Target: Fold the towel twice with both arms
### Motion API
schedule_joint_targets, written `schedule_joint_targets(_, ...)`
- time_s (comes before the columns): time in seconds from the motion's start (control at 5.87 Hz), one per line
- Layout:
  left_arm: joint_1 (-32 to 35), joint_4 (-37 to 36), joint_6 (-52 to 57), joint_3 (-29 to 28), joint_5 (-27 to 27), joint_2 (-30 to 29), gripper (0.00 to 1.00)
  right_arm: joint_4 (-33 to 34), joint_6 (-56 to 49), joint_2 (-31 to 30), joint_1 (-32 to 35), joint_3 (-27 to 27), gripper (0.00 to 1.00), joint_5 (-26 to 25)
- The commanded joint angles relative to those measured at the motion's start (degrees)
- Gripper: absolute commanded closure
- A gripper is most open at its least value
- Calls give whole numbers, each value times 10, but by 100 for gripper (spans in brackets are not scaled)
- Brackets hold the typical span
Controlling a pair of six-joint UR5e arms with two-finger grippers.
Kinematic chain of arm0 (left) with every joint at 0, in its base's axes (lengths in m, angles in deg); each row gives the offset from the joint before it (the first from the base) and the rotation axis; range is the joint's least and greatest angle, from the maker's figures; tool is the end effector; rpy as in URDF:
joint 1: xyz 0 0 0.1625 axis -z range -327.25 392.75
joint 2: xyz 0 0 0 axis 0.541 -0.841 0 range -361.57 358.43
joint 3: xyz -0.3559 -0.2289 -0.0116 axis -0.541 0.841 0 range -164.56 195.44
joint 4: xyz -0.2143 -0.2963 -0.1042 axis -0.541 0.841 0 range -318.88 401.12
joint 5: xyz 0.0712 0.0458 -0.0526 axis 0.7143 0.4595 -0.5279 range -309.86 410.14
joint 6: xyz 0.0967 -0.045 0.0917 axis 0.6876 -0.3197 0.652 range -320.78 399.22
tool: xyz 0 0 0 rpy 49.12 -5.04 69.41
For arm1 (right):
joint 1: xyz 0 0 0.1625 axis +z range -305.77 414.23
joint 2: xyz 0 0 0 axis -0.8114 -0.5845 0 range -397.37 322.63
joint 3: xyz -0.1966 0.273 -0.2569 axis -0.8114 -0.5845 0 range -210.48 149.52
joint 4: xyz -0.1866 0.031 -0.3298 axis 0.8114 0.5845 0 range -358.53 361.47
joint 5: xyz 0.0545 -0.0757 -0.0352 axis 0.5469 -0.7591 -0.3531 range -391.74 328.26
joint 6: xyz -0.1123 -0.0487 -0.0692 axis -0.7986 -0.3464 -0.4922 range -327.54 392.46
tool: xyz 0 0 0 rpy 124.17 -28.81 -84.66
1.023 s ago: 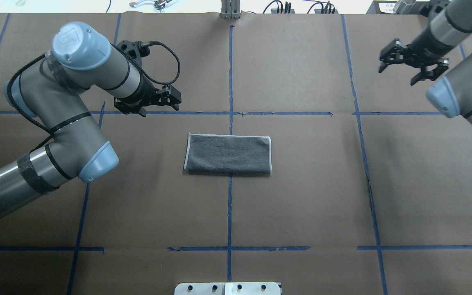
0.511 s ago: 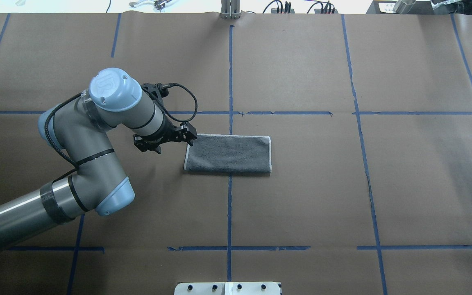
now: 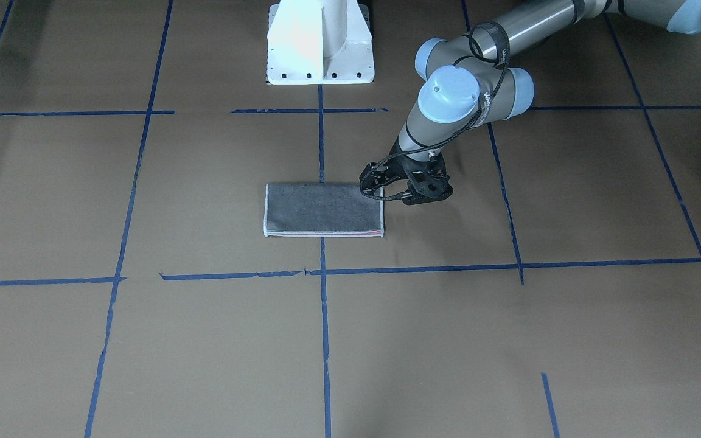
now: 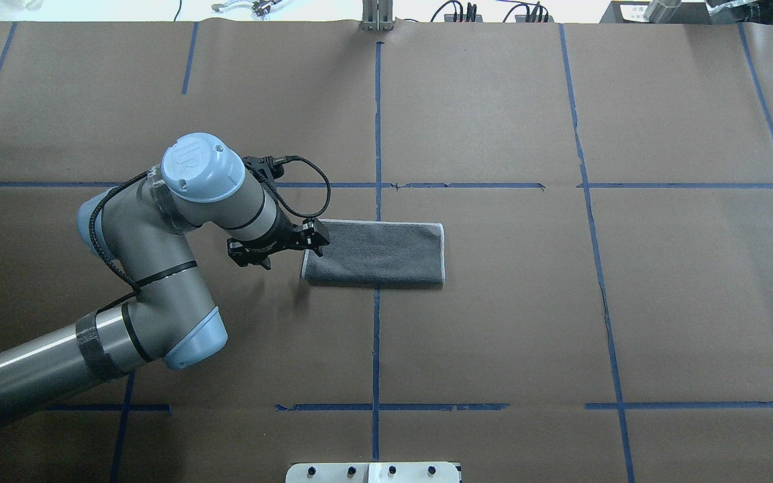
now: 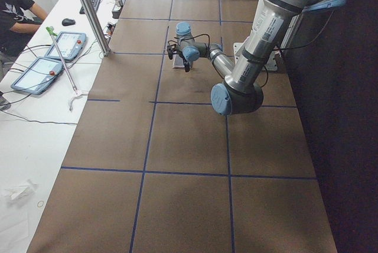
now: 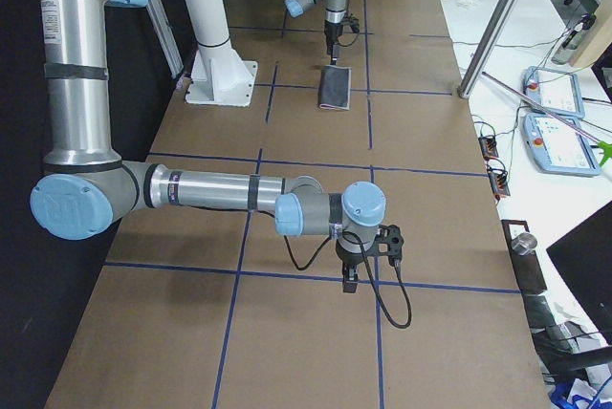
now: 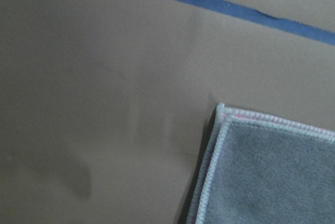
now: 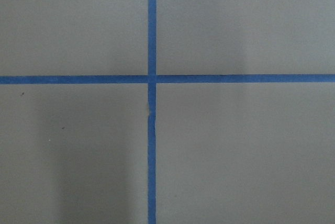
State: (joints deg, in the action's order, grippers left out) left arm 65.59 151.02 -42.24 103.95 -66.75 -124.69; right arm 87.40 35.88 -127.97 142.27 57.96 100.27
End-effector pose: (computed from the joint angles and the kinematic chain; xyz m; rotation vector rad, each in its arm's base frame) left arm 0.5460 -0.4352 0.3304 -0.0972 0.9792 -0.1784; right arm 0.0236 -0.4555 0.7003 -0.0026 -0.7337 0.0120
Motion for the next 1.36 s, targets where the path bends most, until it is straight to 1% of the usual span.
schedule_joint_targets(0.0,-9,43,-1,-28,0,0,0,10,-17,-1,10,0,0,-3)
schedule_joint_targets(0.34,-9,44,-2,-21,-4,0,0,11,-17,1,10,0,0,-3)
schedule_joint_targets(0.51,-9,44,-1,-21,-4,-1,4,11,-17,1,10,1,0,-3)
schedule_joint_targets(0.68,-9,44,-2,-21,-5,-2,26,11,-17,1,10,1,0,-3)
schedule_joint_targets(1.02,-9,44,-2,-19,-5,-3,51,11,-17,1,10,1,0,-3)
schedule_joint_targets(1.19,-9,44,-2,-18,-5,-5,59,11,-17,1,10,1,0,-3)
